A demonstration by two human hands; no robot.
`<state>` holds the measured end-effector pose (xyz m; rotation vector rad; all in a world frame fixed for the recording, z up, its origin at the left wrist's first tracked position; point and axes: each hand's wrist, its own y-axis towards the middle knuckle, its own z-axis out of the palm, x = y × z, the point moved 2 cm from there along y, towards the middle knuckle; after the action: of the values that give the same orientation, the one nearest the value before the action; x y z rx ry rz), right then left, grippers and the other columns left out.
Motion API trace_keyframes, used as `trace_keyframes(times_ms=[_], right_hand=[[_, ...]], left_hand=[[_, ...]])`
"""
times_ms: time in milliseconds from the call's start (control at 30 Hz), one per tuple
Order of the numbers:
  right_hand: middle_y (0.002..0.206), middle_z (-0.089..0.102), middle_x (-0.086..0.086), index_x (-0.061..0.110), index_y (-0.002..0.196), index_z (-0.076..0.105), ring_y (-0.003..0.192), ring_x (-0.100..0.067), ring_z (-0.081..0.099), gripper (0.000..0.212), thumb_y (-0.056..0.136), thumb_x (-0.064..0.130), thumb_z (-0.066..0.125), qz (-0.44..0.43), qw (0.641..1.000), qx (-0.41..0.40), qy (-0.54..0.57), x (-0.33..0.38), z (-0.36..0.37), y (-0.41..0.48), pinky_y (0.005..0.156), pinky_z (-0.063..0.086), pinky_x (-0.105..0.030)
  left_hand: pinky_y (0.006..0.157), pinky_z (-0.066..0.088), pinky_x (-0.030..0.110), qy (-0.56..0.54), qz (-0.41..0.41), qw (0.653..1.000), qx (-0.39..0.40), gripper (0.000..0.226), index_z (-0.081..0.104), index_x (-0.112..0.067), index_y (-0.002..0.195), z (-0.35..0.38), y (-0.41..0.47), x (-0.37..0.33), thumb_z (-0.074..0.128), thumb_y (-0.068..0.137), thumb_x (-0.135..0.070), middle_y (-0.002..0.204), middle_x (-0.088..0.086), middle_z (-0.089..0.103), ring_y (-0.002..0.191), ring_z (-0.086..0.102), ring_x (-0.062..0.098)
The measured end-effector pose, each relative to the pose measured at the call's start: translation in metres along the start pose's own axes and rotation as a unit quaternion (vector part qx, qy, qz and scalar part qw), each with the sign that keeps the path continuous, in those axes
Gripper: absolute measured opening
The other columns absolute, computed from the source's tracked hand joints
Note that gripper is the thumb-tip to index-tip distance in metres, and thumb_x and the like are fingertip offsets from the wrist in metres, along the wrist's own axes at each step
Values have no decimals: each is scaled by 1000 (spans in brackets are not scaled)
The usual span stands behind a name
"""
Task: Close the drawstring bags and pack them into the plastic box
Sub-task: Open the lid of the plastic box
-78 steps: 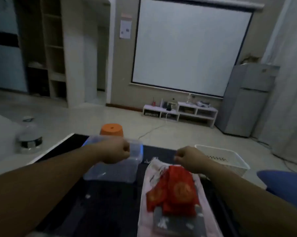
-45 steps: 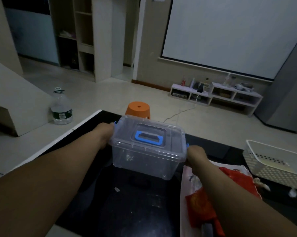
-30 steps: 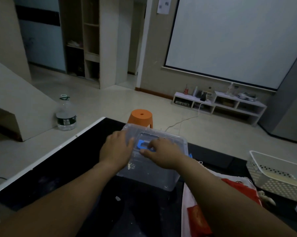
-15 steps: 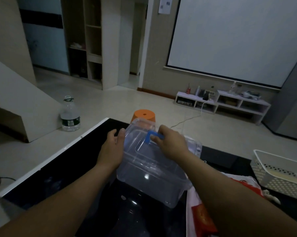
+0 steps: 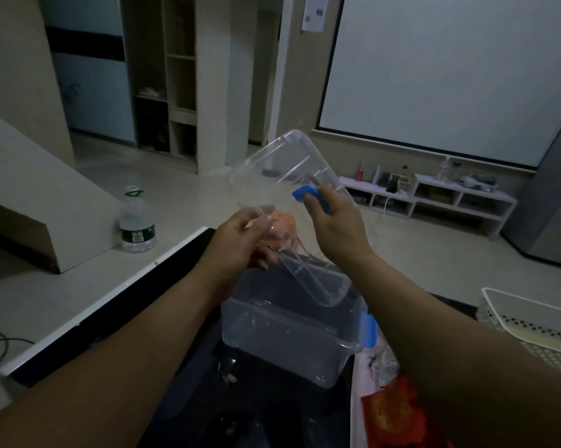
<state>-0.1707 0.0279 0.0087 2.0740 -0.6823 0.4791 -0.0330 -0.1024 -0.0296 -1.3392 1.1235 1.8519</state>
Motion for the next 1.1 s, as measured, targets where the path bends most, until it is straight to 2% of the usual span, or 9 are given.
trace_keyframes(times_ms=[133, 300, 433, 533, 667, 733, 833, 933, 1100], right_hand=[[114, 65, 4, 18, 117, 67, 98, 2, 61, 40, 110, 47, 41, 114, 981, 11, 157, 16, -4, -3, 82, 54, -28], [118, 71, -15, 14, 129, 60, 107, -31, 73, 76, 98, 78, 35, 325, 829, 11, 456, 19, -25, -23, 92, 59, -46], [100, 75, -15, 4, 123, 61, 86, -23, 71, 44, 107, 43, 52, 372, 833, 64, 405, 26, -2, -48, 71, 55, -32], [98, 75, -17, 2, 118, 63, 77, -22, 72, 32, 106, 31, 57, 409, 785, 38, 463, 35, 26, -60, 62, 56, -28], [103, 77, -16, 5, 127, 62, 81, -25, 76, 35, 108, 33, 54, 396, 784, 81, 472, 49, 51, -84, 68, 61, -31], [104, 80, -11, 13, 124, 65, 93, -25, 78, 41, 107, 47, 50, 376, 823, 137, 404, 44, 48, -101, 84, 62, -38], [100, 73, 5, 25, 110, 65, 90, -11, 69, 48, 99, 68, 48, 237, 950, 189, 68, 18, 18, -118, 84, 57, -33], [102, 64, 13, 32, 109, 58, 91, -5, 62, 42, 96, 71, 51, 128, 917, 311, -217, -8, -1, -138, 76, 46, -25], [102, 71, 6, 34, 97, 50, 97, -13, 67, 28, 106, 59, 41, 79, 886, 318, -328, -20, 1, -153, 94, 49, -32]], left_hand=[[67, 58, 27, 77, 73, 994, -16, 24, 68, -27, 125, -2, 0, -1, 62, 104, -16, 102, 8, 76, 76, 73, 23], [92, 54, 19, 311, 188, 929, -70, 27, 70, -29, 128, -24, -8, 3, 64, 102, -22, 118, -16, 71, 107, 66, 0], [108, 46, 25, 359, 138, 920, -70, 42, 67, -19, 133, -45, -8, 21, 66, 96, 0, 135, -3, 59, 128, 58, 12], [95, 52, 27, 107, -1, 979, -172, 45, 51, -21, 146, -46, -25, 20, 55, 103, -9, 134, -5, 63, 119, 65, 12], [69, 61, 31, -181, -108, 966, -152, 28, 64, -11, 124, -32, -43, 18, 49, 109, -29, 111, 12, 77, 94, 78, 25], [67, 62, 32, -181, -113, 963, -166, 25, 61, -10, 128, -35, -47, 19, 56, 103, -9, 109, 16, 76, 90, 78, 28], [63, 62, 30, -194, -124, 949, -217, 23, 63, -8, 116, -50, -45, 22, 47, 102, 2, 100, 15, 76, 77, 78, 22], [66, 62, 33, -217, -118, 938, -244, 24, 61, -2, 115, -64, -37, 31, 42, 102, 5, 107, 24, 72, 79, 76, 25], [65, 61, 34, -229, -95, 899, -361, 61, 44, -14, 151, -113, -28, 60, 48, 94, 9, 125, 20, 66, 86, 72, 27]])
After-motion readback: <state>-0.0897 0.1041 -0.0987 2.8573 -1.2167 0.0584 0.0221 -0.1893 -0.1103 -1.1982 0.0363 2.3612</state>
